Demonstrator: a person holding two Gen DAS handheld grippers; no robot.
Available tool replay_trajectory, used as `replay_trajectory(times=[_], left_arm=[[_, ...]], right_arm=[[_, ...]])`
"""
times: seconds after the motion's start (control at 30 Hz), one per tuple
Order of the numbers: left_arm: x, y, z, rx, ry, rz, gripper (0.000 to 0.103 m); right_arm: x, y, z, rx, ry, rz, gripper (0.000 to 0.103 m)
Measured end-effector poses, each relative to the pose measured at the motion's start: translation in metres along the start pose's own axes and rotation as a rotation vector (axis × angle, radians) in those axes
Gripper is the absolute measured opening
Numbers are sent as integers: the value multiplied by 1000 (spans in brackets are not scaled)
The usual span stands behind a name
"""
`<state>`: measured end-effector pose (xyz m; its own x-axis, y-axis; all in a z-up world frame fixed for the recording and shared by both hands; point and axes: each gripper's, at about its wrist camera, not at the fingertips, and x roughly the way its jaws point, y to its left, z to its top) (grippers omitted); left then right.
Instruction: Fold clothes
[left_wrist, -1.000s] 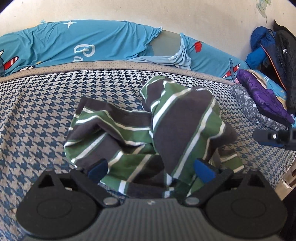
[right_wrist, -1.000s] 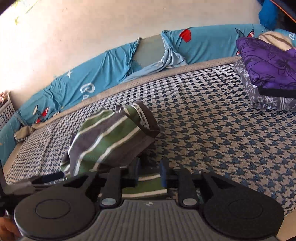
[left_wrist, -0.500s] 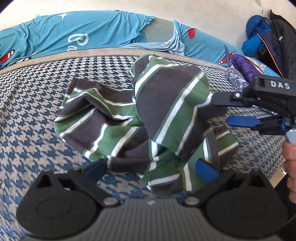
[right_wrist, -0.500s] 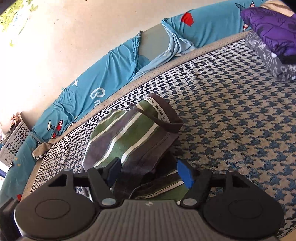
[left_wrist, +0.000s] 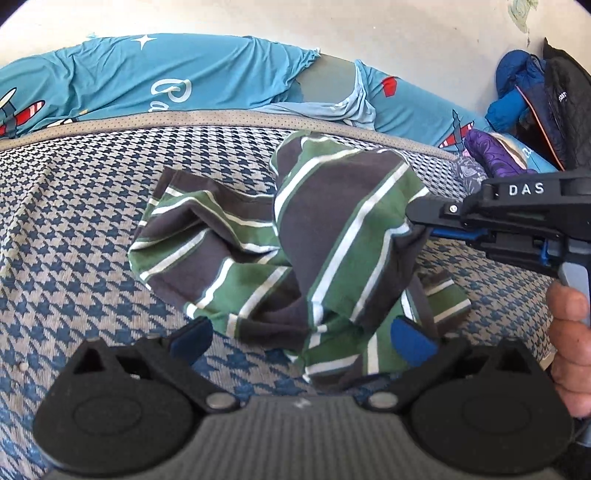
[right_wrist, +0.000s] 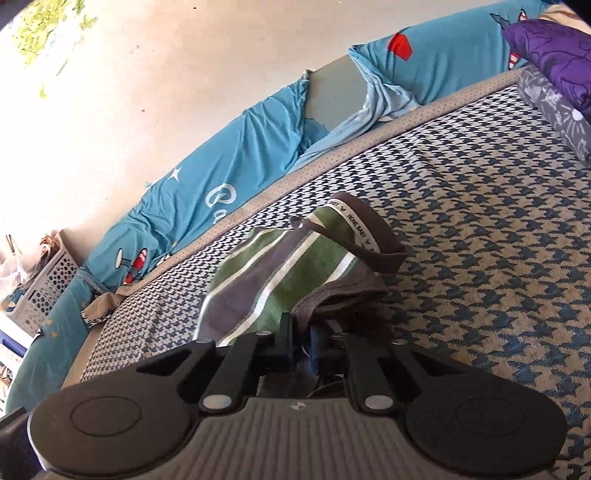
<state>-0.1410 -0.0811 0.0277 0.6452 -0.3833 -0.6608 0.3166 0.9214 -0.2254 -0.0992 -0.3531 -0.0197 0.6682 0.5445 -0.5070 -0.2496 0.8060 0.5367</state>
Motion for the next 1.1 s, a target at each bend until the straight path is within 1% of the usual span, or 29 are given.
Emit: replay_trajectory(times=[0.13,0.27,0.3,0.4,0.5,0.53,0.57,0.6,0.7,0.73,0.77,0.8,0.83,0.9,0.97,1.1], left_arm=[[-4,0,5,11,-36,0,103],[-3,-9,3,61,-34,-26,103],[-4,-11,3,74,-39,-22,103],[-5,-15,2,94,-62,2,103],[-5,-7,5,51,-85,58,103],[-4,-1,7,21,-88,86,103],[-3,7,8,-20,-89,115,103],[-2,15,10,-65,-87,148,103],[1,42,14,-194,-82,251,103],[2,51,13,-229,-82,286,103],[2,60,13,-265,-83,304,103],[1,68,13,-300,-83,318,103],[-1,76,12,-333,-86,321,103],[-5,83,11,-365,-99,314,103],[-10,87,13,-372,-112,307,103],[-10,82,25,-337,-113,270,103]], right_arm=[[-4,10,0,-9,22,165,10],[-7,30,-4,-95,43,258,10],[-6,34,-5,-106,56,280,10],[-4,43,-7,-137,93,336,10],[-1,53,-12,-183,139,376,10],[0,56,-13,-198,152,384,10],[1,57,-14,-202,162,384,11],[2,59,-15,-207,172,383,13],[4,58,-16,-206,186,376,14],[4,56,-16,-206,184,366,18],[4,55,-15,-204,180,356,21],[3,53,-14,-198,173,346,27],[2,50,-12,-191,169,335,29],[0,44,-9,-170,158,301,30],[0,39,-5,-149,146,252,30],[2,25,0,-98,129,151,31]])
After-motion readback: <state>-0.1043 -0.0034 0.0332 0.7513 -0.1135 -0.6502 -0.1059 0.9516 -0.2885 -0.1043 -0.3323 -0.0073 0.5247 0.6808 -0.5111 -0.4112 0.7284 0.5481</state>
